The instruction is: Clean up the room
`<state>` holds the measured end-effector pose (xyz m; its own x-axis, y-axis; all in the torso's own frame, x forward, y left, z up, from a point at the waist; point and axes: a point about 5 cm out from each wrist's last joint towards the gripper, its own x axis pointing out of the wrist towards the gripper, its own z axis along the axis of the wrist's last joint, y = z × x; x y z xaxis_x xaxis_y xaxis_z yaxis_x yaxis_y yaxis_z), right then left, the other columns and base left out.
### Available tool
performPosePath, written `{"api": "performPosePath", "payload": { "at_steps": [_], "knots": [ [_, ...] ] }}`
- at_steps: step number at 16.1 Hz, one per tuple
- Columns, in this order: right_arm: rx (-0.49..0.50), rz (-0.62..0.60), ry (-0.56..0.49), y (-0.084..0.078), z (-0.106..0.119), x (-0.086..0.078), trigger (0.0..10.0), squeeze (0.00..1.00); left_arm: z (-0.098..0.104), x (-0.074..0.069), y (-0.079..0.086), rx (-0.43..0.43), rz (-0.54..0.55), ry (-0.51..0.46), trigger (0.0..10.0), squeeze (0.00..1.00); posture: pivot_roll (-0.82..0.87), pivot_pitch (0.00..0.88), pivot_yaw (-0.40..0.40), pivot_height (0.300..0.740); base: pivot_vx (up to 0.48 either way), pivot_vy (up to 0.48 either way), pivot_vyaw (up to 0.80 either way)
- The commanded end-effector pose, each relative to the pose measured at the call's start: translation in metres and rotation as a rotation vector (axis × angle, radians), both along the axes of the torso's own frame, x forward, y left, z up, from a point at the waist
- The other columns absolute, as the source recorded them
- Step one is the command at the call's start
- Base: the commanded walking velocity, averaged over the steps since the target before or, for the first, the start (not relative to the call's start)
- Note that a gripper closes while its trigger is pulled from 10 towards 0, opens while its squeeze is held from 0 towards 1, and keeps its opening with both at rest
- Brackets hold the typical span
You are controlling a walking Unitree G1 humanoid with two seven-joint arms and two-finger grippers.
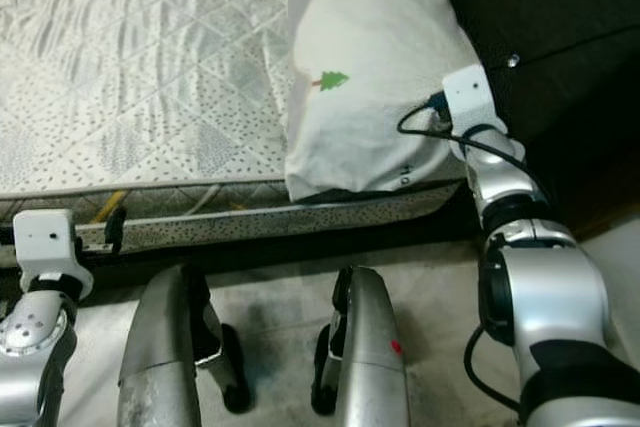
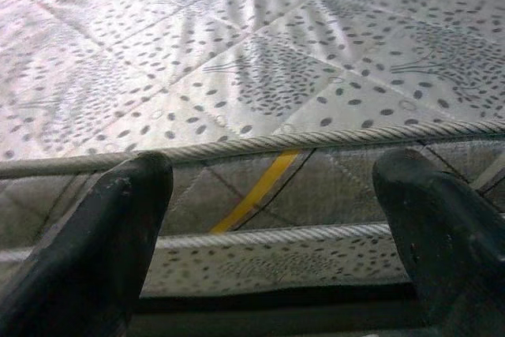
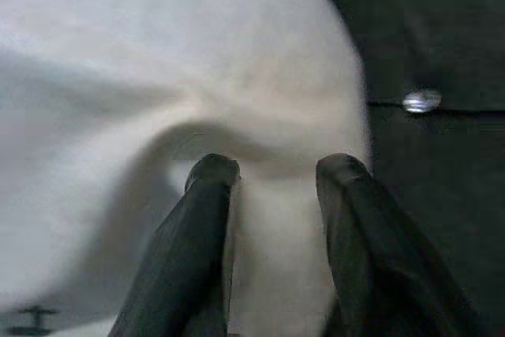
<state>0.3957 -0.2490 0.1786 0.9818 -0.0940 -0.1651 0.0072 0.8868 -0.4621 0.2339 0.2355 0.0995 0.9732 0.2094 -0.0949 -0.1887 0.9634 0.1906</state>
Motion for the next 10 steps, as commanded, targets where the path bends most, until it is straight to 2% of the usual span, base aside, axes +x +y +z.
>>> {"api": "performPosePath", "payload": {
  "at_steps": [1,2,5,6,8,9,10],
  "knots": [
    [0.015,-0.025,-0.052,-0.008,0.011,0.000,10.0,1.00,-0.004,-0.002,0.001,0.007,0.005,0.018,10.0,0.00,0.15,0.153,-0.099,0.546,0.000,0.000,0.00],
    [0.066,-0.038,-0.077,-0.009,0.014,0.001,10.0,1.00,-0.003,-0.001,0.001,0.006,0.006,0.011,10.0,0.00,0.15,0.148,-0.101,0.546,0.000,0.000,0.00],
    [0.200,-0.042,-0.101,-0.007,-0.002,-0.005,10.0,1.00,-0.004,-0.002,0.001,-0.023,0.011,-0.002,10.0,0.00,0.14,0.118,-0.102,0.546,0.000,0.000,0.00],
    [0.268,-0.037,-0.114,-0.001,-0.021,-0.013,10.0,1.00,-0.007,-0.002,0.000,-0.046,-0.005,0.005,10.0,0.00,0.13,0.107,-0.093,0.546,0.000,0.000,0.00],
    [0.331,-0.033,-0.119,0.004,-0.037,-0.020,10.0,1.00,-0.006,0.001,-0.004,-0.049,-0.043,-0.005,10.0,0.00,0.12,0.102,-0.088,0.546,0.000,0.000,0.00],
    [0.411,0.001,-0.146,0.016,-0.055,-0.032,10.0,1.00,-0.002,0.010,-0.009,-0.054,-0.074,-0.028,10.0,0.00,0.10,0.092,-0.074,0.546,0.000,0.000,0.00],
    [0.416,0.021,-0.156,0.021,-0.059,-0.036,10.0,1.00,-0.001,0.013,-0.010,-0.057,-0.077,-0.030,10.0,0.00,0.09,0.091,-0.072,0.546,0.000,0.000,0.00]
  ]
}}
